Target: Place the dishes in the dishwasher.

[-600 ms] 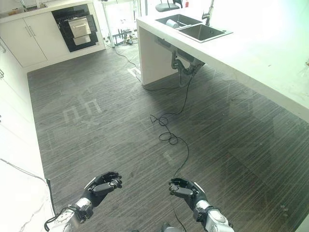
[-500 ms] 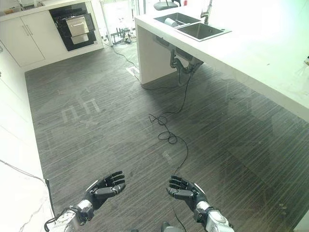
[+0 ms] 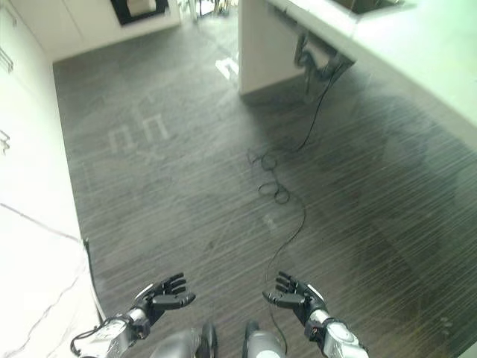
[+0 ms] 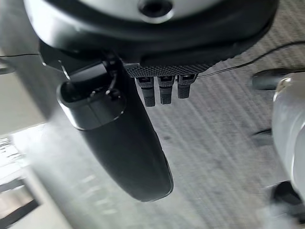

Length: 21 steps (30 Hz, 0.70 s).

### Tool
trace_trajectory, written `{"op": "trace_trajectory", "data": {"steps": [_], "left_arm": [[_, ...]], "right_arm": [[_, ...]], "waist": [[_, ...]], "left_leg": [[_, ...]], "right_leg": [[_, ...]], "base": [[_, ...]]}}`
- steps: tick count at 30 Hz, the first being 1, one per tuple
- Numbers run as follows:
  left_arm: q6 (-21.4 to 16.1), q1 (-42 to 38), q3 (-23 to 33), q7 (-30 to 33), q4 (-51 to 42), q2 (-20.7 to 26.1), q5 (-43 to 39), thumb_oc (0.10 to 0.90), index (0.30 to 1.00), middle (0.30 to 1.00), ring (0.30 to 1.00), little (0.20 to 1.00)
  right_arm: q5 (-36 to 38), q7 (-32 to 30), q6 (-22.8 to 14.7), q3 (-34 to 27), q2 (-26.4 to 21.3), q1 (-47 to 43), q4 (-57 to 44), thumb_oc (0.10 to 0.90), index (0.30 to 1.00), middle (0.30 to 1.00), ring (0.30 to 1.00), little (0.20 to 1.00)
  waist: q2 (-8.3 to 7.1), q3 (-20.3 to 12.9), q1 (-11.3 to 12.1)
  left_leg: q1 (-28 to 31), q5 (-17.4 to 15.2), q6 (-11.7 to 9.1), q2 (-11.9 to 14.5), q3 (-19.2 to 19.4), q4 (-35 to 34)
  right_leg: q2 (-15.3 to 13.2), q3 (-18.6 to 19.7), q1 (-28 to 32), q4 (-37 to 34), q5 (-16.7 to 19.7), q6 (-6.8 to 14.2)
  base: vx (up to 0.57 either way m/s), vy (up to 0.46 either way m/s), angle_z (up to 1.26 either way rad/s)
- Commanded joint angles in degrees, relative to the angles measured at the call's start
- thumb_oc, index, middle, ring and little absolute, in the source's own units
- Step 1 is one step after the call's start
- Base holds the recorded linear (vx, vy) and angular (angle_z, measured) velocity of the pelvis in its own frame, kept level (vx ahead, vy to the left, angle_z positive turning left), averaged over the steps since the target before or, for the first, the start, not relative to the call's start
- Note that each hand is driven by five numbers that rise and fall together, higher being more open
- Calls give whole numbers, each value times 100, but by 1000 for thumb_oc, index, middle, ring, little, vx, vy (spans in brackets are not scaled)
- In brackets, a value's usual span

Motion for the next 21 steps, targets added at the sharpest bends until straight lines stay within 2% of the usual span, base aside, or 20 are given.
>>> {"op": "trace_trajectory", "data": {"steps": [1, 2, 5, 6, 7, 8, 9, 10, 11, 12, 13, 14, 15, 16, 18, 20, 21], "left_arm": [[-341, 139, 132, -284, -269, 177, 299, 800, 900, 900, 900, 900], [-344, 129, 130, -333, -260, 200, 230, 800, 900, 900, 900, 900], [-226, 18, 131, -387, -347, 268, 162, 800, 900, 900, 900, 900], [-106, 18, 133, -469, -441, 304, 248, 800, 900, 900, 900, 900], [-78, 13, 109, -489, -463, 308, 295, 800, 900, 900, 900, 900], [-155, 24, 45, -507, -435, 308, 301, 800, 900, 900, 900, 900], [-216, 62, -24, -538, -445, 315, 333, 800, 900, 900, 900, 900], [-334, 107, -121, -485, -481, 353, 249, 800, 900, 900, 900, 900], [-394, 145, -136, -470, -575, 385, 206, 800, 900, 900, 900, 900], [-382, 132, -137, -447, -634, 396, 284, 800, 900, 900, 900, 900], [-375, 134, -122, -454, -634, 393, 314, 800, 900, 900, 900, 900], [-382, 153, -89, -491, -601, 385, 348, 800, 900, 900, 900, 900], [-402, 160, -87, -517, -561, 372, 378, 800, 900, 900, 900, 900], [-434, 172, -88, -565, -496, 358, 428, 800, 900, 900, 900, 900], [-513, 196, -98, -640, -383, 329, 509, 800, 900, 900, 900, 900], [-547, 272, -113, -699, -346, 303, 573, 800, 900, 900, 900, 900], [-506, 320, -138, -699, -322, 261, 582, 800, 900, 900, 900, 900]], "right_arm": [[165, 124, -412, 53, -199, 262, -489, 800, 900, 900, 900, 900], [197, 99, -419, 67, -211, 226, -451, 800, 900, 900, 900, 900], [476, 54, -465, -52, -195, 223, -424, 800, 900, 900, 900, 900], [475, 23, -398, -181, -124, 295, -489, 800, 900, 900, 900, 900], [457, 30, -387, -215, -88, 311, -514, 800, 900, 900, 900, 900], [355, 28, -391, -222, -12, 339, -591, 800, 900, 900, 900, 900], [250, -30, -376, -171, 51, 363, -679, 800, 900, 900, 900, 900], [273, -61, -421, -73, 102, 341, -677, 800, 900, 900, 900, 900], [304, -56, -464, -33, 86, 363, -707, 800, 900, 900, 900, 900], [294, 97, -498, -156, 50, 469, -714, 800, 900, 900, 900, 900], [305, 183, -521, -206, 26, 498, -678, 800, 900, 900, 900, 900], [300, 267, -526, -258, 3, 531, -642, 800, 900, 900, 900, 900], [291, 329, -556, -298, -3, 560, -595, 800, 900, 900, 900, 900], [242, 420, -600, -393, 15, 573, -492, 800, 900, 900, 900, 900], [221, 488, -671, -471, 51, 558, -335, 800, 900, 900, 900, 900], [312, 468, -640, -443, 37, 564, -336, 800, 900, 900, 900, 900], [364, 439, -645, -390, 26, 544, -303, 800, 900, 900, 900, 900]], "waist": [[37, -652, 108], [24, -672, 112], [-117, -785, 200], [-102, -867, 202], [-137, -896, 165], [-108, -878, 98], [-57, -850, 55], [16, -779, -34], [119, -703, -208], [87, -666, -421], [52, -668, -484], [-42, -677, -509], [-129, -686, -545], [-132, -713, -557], [-162, -733, -571], [-173, -779, -580], [-169, -840, -620]], "left_leg": [[-9, 424, 126, 165, 109, -398], [25, 348, 187, 196, 242, -398], [90, 121, 469, -43, 372, -398], [257, -24, 579, -113, 415, -398], [380, -198, 607, -230, 393, -398], [552, -333, 756, -332, 430, -398], [757, -505, 882, -401, 514, -398], [981, -675, 930, -384, 528, -398], [1105, -658, 909, -311, 397, -398], [1361, -806, 866, -436, 216, -398], [1492, -917, 837, -485, 181, -398], [1679, -1138, 804, -608, 148, -398], [1804, -1264, 794, -721, 112, -398], [1976, -1422, 777, -759, 70, -398], [2150, -1528, 772, -816, 55, -398], [2298, -1613, 750, -830, 19, -398], [2496, -1645, 708, -829, -91, -398]], "right_leg": [[103, 51, 512, 347, -651, 378], [45, 35, 535, 347, -710, 405], [-200, 44, 866, 347, -839, 551], [-243, -181, 1207, 347, -567, 651], [-350, -246, 1352, 377, -312, 774], [-528, -347, 897, 1396, 187, 987], [-725, -454, 314, 2335, 623, 1106], [-563, -536, -169, 2570, 542, 1042], [-39, -613, -590, 2060, 470, 827], [78, -641, -794, 973, 661, 742], [-9, -731, -880, 368, 790, 745], [-255, -695, -1185, 347, 734, 881], [-529, -614, -1560, 347, 907, 1064], [-770, -591, -2013, 347, 897, 1210], [-930, -632, -2235, 347, 1007, 1192], [-846, -610, -1987, 347, 1103, 1114], [-730, -359, -1837, 347, 1169, 1031]], "base": [[539, 350, -7], [471, 379, -36], [437, 300, -74], [555, 311, -51], [582, 417, -9], [438, 416, 5], [465, 431, -5], [430, 248, -15], [542, 31, -15], [495, -96, 30], [596, -108, 67], [491, -96, 104], [574, -115, 101], [521, -132, 91], [476, -166, 52], [557, -217, -19], [584, -223, -39]]}}
